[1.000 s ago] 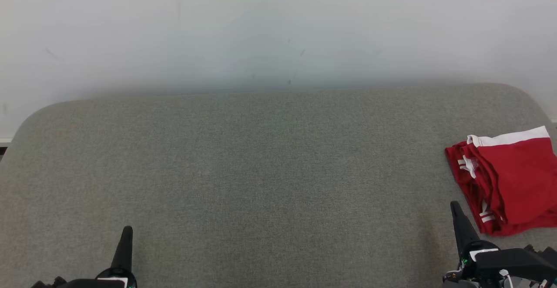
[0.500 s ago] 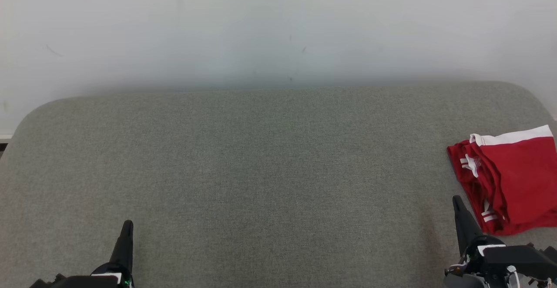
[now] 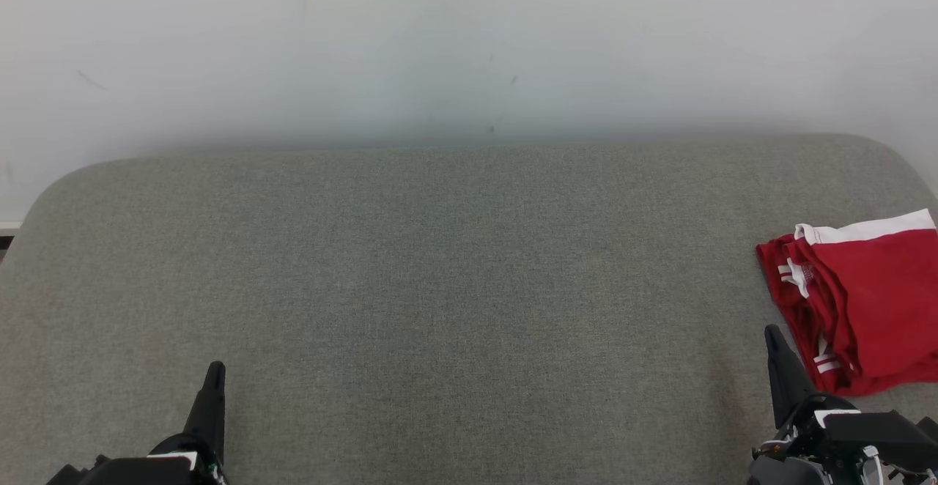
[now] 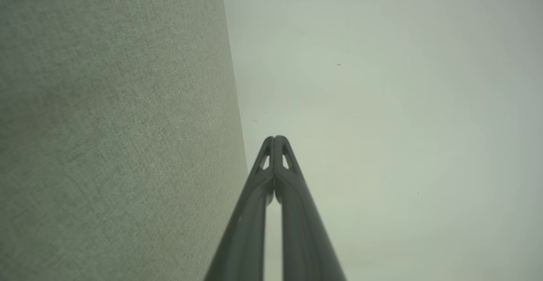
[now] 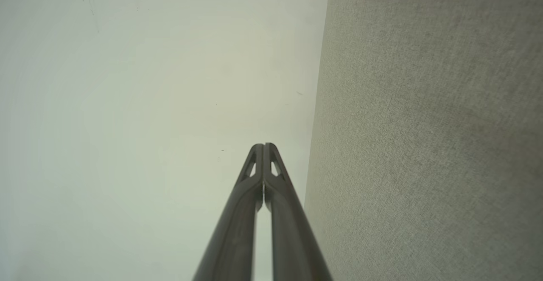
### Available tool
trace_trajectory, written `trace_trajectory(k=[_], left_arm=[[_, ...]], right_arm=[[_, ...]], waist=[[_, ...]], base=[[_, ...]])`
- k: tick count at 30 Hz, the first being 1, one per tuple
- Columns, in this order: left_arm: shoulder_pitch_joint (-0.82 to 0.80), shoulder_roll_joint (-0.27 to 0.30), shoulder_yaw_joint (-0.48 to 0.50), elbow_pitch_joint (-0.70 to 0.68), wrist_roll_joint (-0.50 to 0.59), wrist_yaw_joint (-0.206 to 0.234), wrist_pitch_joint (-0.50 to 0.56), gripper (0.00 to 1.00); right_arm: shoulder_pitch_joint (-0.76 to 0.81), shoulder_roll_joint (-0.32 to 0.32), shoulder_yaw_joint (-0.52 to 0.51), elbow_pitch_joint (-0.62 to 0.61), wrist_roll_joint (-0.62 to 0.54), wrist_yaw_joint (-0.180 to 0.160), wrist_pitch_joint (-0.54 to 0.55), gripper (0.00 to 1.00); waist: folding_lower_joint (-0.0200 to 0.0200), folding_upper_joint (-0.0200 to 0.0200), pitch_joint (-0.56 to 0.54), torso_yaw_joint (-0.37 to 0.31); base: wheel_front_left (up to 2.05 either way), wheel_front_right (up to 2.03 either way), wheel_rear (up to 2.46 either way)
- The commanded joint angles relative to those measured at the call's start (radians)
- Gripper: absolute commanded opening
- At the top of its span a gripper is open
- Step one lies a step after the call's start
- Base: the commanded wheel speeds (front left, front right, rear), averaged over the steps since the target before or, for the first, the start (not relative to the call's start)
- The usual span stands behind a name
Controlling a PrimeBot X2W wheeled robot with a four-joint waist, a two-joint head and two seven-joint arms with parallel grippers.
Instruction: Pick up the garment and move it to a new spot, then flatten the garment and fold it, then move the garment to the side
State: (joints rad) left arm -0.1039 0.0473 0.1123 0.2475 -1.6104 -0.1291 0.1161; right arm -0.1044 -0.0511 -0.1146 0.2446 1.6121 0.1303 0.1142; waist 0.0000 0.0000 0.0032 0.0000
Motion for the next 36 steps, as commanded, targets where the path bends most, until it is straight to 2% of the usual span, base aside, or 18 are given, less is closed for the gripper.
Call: trace_trajectory(k=[1, 36], left_arm=[[-0.011, 0.006, 0.004, -0.004, -0.005, -0.003, 0.000, 0.00], [-0.011, 0.005, 0.003, -0.004, -0.005, -0.003, 0.000, 0.00]], right_arm=[[-0.008, 0.002, -0.002, -0.001, 0.001, 0.001, 0.002, 0.00], [-0.008, 0.002, -0.001, -0.001, 0.001, 0.001, 0.002, 0.00]], waist=[[0.0000, 0.0000, 0.000, 0.000], [0.0000, 0.0000, 0.000, 0.000]], base=[[0.00, 0.00, 0.00], [0.00, 0.00, 0.00]])
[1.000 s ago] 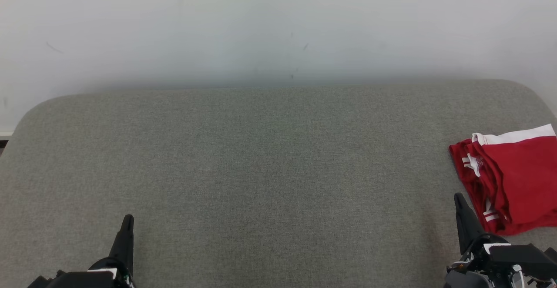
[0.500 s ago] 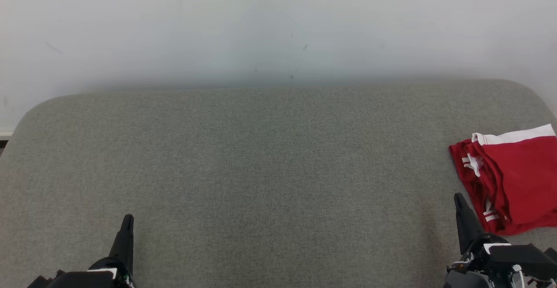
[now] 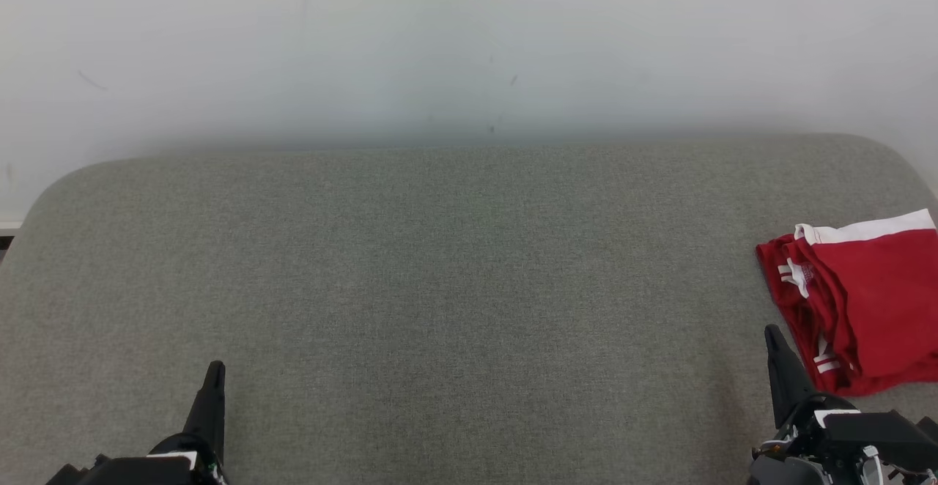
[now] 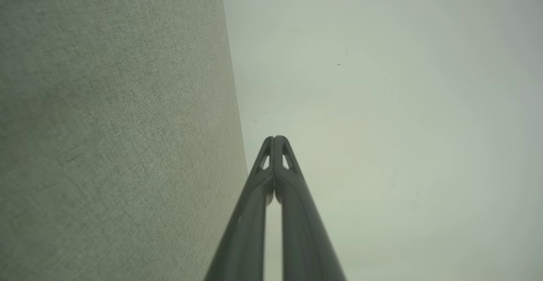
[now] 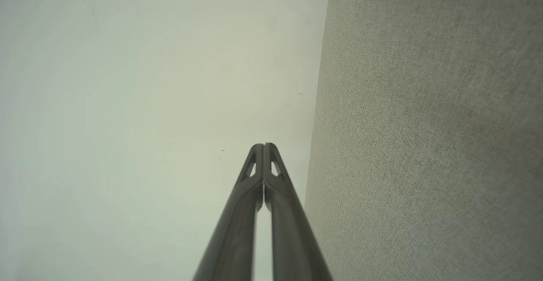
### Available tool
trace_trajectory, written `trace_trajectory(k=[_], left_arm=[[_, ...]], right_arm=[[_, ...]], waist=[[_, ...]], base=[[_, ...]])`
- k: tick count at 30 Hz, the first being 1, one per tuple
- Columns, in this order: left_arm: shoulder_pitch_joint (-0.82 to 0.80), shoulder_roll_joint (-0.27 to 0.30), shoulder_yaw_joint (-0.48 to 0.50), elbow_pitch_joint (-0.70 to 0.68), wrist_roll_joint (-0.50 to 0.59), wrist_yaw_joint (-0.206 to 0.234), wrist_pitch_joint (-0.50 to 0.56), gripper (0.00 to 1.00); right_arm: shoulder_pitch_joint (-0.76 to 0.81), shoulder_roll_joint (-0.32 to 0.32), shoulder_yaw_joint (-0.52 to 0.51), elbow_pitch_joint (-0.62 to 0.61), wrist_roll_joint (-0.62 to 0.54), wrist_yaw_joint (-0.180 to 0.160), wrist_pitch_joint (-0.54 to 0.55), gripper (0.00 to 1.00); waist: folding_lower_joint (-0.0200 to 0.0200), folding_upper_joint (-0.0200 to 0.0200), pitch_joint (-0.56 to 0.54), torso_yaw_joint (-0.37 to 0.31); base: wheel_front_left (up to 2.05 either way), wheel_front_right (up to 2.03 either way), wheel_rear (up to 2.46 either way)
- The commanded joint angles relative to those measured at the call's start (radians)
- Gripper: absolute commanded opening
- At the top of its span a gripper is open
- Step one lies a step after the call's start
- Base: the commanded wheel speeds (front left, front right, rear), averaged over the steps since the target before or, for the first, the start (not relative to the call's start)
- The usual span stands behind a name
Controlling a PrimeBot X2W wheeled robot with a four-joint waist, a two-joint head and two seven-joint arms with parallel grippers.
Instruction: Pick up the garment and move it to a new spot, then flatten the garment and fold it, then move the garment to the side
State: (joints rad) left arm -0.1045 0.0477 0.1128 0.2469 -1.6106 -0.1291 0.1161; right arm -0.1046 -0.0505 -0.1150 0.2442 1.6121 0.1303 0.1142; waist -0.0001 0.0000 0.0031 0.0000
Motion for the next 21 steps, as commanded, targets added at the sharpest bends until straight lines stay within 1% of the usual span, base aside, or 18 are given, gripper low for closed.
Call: trace_trajectory(k=[1, 21], left_arm=[[-0.010, 0.005, 0.003, -0.003, -0.004, -0.003, 0.000, 0.00], [-0.010, 0.005, 0.003, -0.003, -0.005, -0.003, 0.000, 0.00]], right_arm=[[-0.008, 0.002, -0.001, 0.000, 0.001, 0.001, 0.002, 0.00], [-0.008, 0.002, -0.001, 0.000, 0.002, 0.001, 0.002, 0.00]], waist=[[0.0001, 0.0000, 0.000, 0.000], [0.0001, 0.0000, 0.000, 0.000]], base=[[0.00, 0.00, 0.00], [0.00, 0.00, 0.00]])
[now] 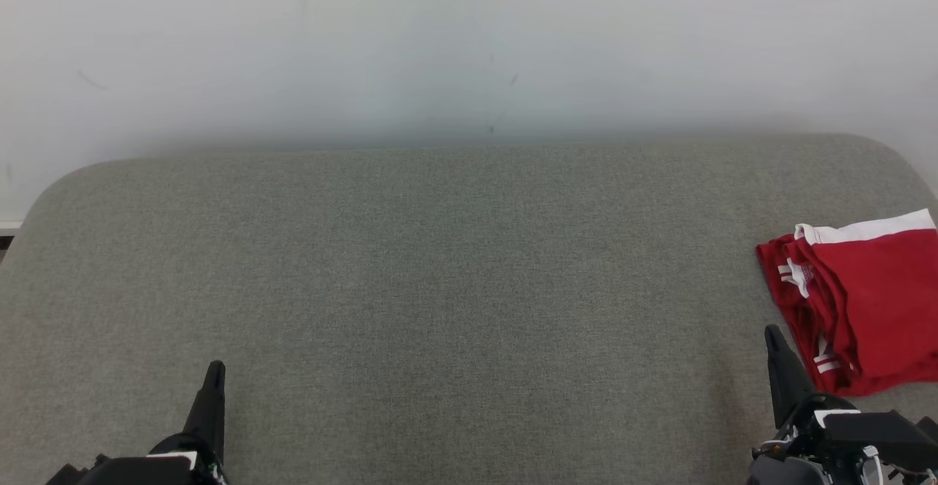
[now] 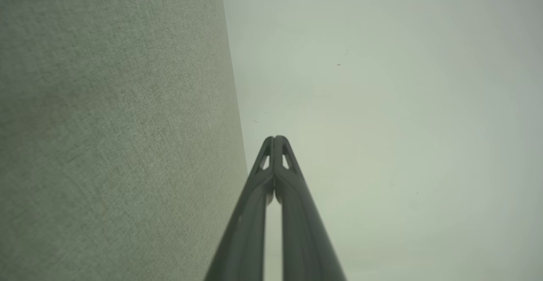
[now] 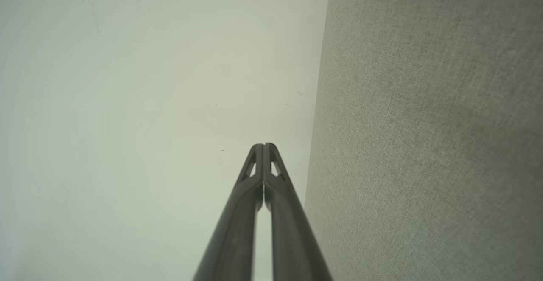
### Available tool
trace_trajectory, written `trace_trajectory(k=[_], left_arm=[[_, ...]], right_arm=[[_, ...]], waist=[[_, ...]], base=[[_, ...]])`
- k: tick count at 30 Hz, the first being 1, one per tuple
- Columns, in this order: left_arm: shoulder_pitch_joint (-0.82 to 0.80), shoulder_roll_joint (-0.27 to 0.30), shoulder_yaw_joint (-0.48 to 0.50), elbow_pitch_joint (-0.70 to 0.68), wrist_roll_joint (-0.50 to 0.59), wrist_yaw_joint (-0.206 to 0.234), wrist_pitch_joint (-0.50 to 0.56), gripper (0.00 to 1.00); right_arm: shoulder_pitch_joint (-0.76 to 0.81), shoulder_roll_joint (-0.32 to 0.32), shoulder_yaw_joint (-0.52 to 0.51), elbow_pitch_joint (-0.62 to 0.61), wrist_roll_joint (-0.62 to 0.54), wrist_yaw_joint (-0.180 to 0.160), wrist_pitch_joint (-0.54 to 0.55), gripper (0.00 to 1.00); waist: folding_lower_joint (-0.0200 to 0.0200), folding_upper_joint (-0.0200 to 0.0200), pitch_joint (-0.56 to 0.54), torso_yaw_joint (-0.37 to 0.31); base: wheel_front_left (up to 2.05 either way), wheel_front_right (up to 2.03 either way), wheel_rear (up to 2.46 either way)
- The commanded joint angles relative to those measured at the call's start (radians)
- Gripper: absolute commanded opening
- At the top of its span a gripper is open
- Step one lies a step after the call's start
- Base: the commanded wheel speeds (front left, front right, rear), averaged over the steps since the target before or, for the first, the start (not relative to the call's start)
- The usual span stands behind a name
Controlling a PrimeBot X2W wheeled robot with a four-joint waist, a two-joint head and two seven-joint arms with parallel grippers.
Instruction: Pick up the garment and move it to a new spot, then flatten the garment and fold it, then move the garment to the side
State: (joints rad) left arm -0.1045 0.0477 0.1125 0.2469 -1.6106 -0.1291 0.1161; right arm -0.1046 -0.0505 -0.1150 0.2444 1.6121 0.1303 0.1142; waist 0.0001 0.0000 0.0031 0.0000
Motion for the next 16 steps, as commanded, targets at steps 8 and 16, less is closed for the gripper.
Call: trace_trajectory(k=[8, 16], left_arm=[[-0.010, 0.005, 0.003, -0.003, -0.005, -0.003, 0.000, 0.00], [-0.010, 0.005, 0.003, -0.003, -0.005, -0.003, 0.000, 0.00]], right_arm=[[-0.008, 0.001, -0.001, -0.001, 0.002, 0.001, 0.002, 0.00], [-0.008, 0.001, -0.001, 0.000, 0.002, 0.001, 0.002, 0.00]], waist=[[-0.0001, 0.0000, 0.000, 0.000], [-0.0001, 0.0000, 0.000, 0.000]], base=[[0.00, 0.00, 0.00], [0.00, 0.00, 0.00]])
